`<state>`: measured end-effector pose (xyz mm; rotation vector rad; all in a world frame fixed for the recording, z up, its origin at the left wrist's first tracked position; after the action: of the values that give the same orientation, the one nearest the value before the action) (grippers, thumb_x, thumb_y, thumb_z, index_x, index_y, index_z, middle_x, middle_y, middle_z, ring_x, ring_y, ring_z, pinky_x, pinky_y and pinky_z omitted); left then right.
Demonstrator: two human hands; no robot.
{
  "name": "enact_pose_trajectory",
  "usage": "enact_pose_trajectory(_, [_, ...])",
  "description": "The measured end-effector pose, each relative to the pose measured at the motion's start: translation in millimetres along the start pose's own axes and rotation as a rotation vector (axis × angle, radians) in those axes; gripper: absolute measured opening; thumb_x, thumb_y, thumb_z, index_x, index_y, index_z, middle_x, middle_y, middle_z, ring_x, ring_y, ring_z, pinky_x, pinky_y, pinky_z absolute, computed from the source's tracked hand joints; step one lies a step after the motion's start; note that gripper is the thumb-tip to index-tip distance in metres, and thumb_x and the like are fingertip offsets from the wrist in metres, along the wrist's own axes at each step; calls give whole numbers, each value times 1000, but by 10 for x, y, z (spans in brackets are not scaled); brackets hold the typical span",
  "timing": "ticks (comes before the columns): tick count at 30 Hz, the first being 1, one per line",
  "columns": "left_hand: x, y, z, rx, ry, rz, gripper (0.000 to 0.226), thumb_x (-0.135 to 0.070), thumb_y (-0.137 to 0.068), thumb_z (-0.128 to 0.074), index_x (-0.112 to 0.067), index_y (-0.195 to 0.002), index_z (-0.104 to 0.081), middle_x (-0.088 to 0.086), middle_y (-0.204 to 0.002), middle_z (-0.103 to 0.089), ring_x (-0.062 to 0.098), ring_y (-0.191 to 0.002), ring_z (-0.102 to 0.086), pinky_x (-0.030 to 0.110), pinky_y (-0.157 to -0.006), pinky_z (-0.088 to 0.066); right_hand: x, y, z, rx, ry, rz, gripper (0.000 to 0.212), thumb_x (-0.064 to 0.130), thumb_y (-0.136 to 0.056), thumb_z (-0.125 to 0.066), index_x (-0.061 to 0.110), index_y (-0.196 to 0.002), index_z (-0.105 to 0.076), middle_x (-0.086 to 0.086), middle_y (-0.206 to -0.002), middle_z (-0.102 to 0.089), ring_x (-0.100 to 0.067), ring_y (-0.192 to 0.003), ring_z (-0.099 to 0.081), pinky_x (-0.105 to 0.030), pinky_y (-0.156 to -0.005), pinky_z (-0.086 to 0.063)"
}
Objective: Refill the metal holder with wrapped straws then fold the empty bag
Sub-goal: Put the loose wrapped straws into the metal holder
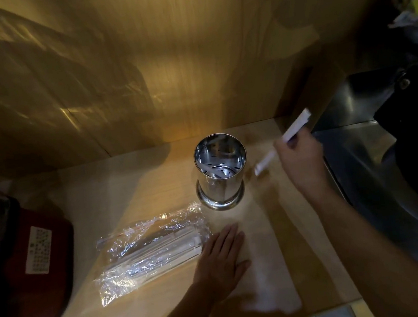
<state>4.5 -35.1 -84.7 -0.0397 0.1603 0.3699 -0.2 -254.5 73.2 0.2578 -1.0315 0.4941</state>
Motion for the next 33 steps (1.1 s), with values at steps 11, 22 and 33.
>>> enact_pose_trajectory(11, [7,13,-28,88,27,18,56,-52,-89,-34,-17,-129,-52,3,-136,-56,17,-127,-50,35,-104,-31,570,337,-499,252,259,342,20,24,-90,-52,6,-84,-58,-14,-72,-64,-26,-64,-59,-33,-54,-43])
enact_pose_trajectory(22, [-24,-2,-32,215,106,13,58,-56,-85,-34,-19,-124,-57,-1,-131,-60,13,-122,-54,33,-101,-32,567,232,-595,280,491,435,13,24,-87,-51,15,-86,-60,-8,-75,-67,-31,-72,-59,-29,-59,-32])
enact_pose_trajectory(33, [356,-77,646,18,371,110,20,-24,-87,-43,-13,-90,-60,15,-91,-69,35,-84,-62,36,-67,-45,893,951,-1086,397,203,838,12,14,-82,-57,5,-81,-65,-10,-52,-64,-25,-44,-57,-31,-46,-48])
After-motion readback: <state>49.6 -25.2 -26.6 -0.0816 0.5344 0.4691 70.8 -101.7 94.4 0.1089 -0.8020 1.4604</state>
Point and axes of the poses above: each hand's wrist, its own y-axis away from the middle knuckle, its own z-axis out of the back of the hand, x = y × z, the point moved 6 cm from there along -y, towards the middle knuckle
